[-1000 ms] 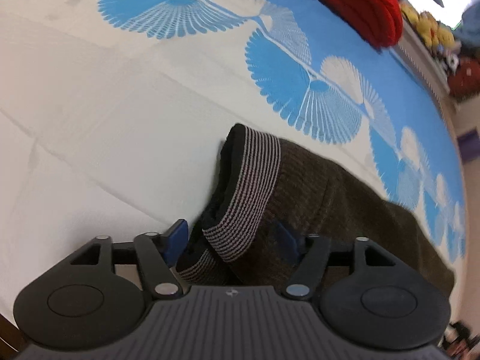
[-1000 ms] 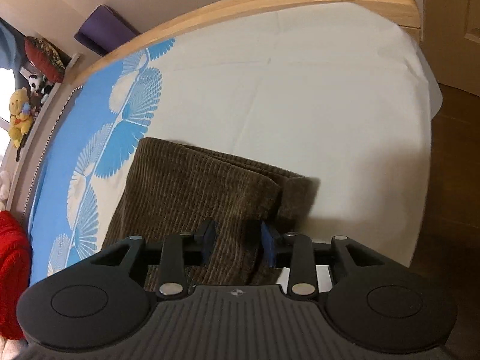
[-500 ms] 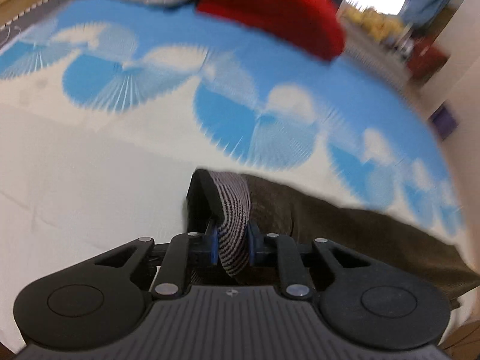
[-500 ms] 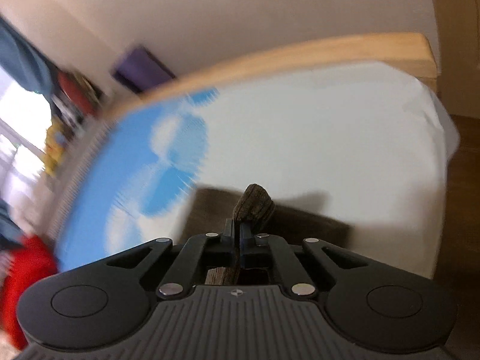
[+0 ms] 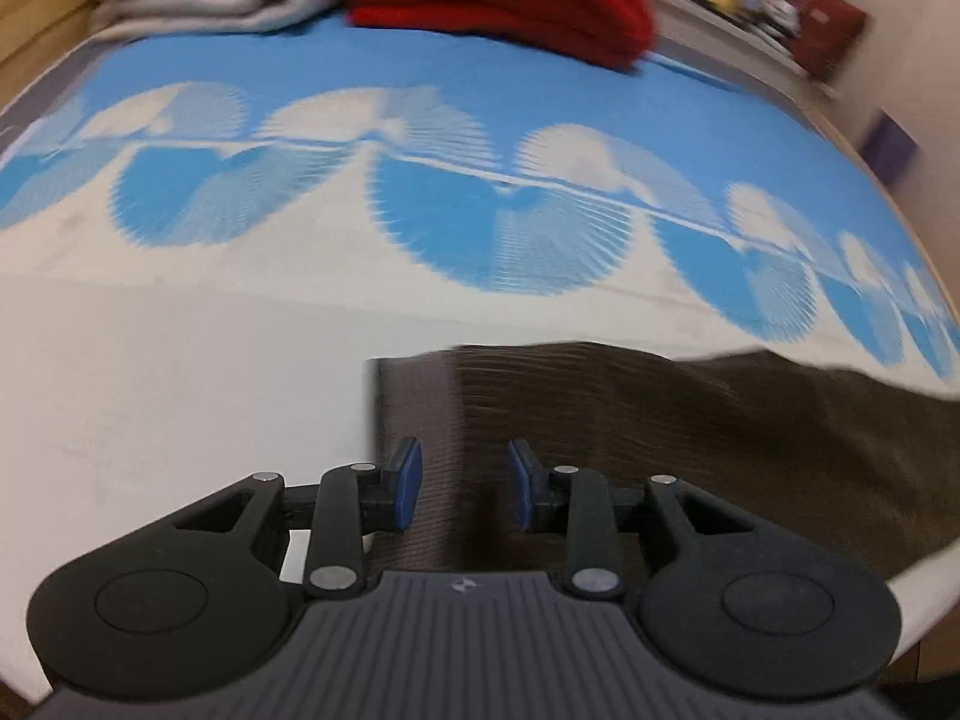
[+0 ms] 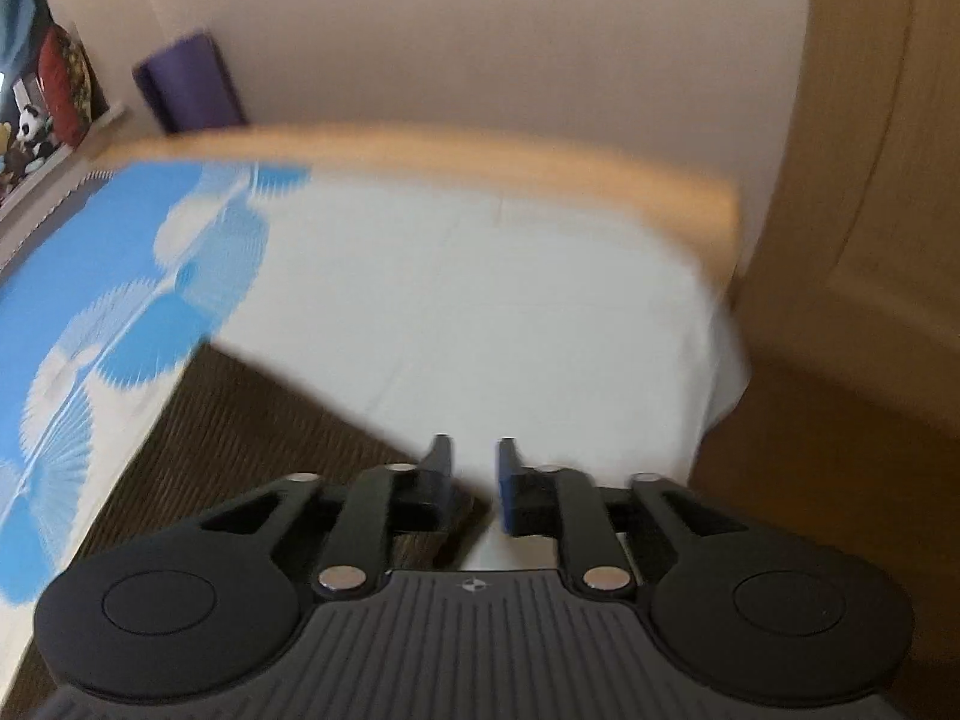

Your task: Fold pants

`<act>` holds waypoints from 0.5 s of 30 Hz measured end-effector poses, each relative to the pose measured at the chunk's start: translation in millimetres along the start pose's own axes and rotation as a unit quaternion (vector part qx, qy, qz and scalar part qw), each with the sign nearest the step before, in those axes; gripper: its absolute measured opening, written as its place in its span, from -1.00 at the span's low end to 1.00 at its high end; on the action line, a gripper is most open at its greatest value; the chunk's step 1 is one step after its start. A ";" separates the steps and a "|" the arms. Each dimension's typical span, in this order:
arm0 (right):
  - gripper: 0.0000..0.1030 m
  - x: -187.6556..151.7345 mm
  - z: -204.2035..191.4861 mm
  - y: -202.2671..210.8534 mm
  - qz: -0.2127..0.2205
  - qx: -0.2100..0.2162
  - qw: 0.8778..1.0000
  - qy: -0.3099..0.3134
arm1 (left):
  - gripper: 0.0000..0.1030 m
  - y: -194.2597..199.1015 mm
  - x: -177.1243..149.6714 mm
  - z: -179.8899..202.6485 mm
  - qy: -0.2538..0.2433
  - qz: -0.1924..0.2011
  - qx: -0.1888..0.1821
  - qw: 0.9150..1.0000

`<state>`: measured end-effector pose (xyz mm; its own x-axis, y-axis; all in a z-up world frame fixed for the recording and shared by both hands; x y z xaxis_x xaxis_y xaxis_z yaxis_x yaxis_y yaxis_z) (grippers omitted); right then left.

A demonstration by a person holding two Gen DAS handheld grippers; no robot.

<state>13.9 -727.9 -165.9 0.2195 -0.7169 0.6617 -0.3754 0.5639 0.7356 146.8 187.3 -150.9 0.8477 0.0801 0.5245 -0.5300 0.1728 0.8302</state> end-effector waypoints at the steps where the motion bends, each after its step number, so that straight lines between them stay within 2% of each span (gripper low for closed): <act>1: -0.48 2.6 -5.5 6.2 0.012 0.008 1.000 0.000 | -0.34 -6.3 0.0 7.5 -0.012 -0.006 -0.004 1.000; 3: -0.48 3.7 -29.6 17.6 0.021 0.051 0.998 0.004 | -0.34 -25.3 -6.0 9.6 -0.024 -0.037 0.006 0.999; 4: -0.48 1.5 -47.4 23.6 0.021 0.084 0.996 0.011 | -0.39 -37.5 -15.8 2.7 -0.021 -0.070 0.030 0.997; 5: -0.47 -2.9 -67.0 28.7 0.017 0.117 0.993 0.022 | -0.65 -49.0 -30.3 -5.6 -0.012 -0.111 0.055 0.992; 6: -0.46 -9.2 -88.6 34.4 0.008 0.155 0.987 0.039 | -0.78 -56.4 -39.9 -14.1 -0.004 -0.140 0.077 0.987; 9: -0.46 -36.9 -156.9 60.3 -0.020 0.251 0.961 0.111 | -0.77 -47.3 -25.4 -7.5 0.000 -0.120 0.079 0.990; 10: -0.46 -49.1 -180.0 71.3 -0.027 0.279 0.950 0.140 | -0.77 -40.6 -17.3 -0.2 -0.001 -0.102 0.075 0.992; 12: -0.45 -77.6 -229.8 99.8 -0.047 0.337 0.918 0.202 | -0.76 -28.7 -1.1 16.9 -0.011 -0.063 0.059 0.996; 15: -0.45 -132.1 -289.3 142.0 -0.072 0.402 0.864 0.295 | -0.76 -29.8 15.6 47.1 -0.017 -0.044 0.022 0.999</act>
<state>192.0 -434.5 -106.8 0.6471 -0.2888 0.7056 -0.7586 -0.1511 0.6338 174.6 137.2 -158.6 0.8901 0.0330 0.4545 -0.4546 0.1353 0.8804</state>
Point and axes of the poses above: each gripper's, at about its wrist camera, not at the fingertips, and y roughly against the way its jaws point, z to its right, x to its top, the point moved 10 cm from there along -y, roughly the way its jaws point, and after that the axes turned 3 degrees about -x, right-handed, at the moved point
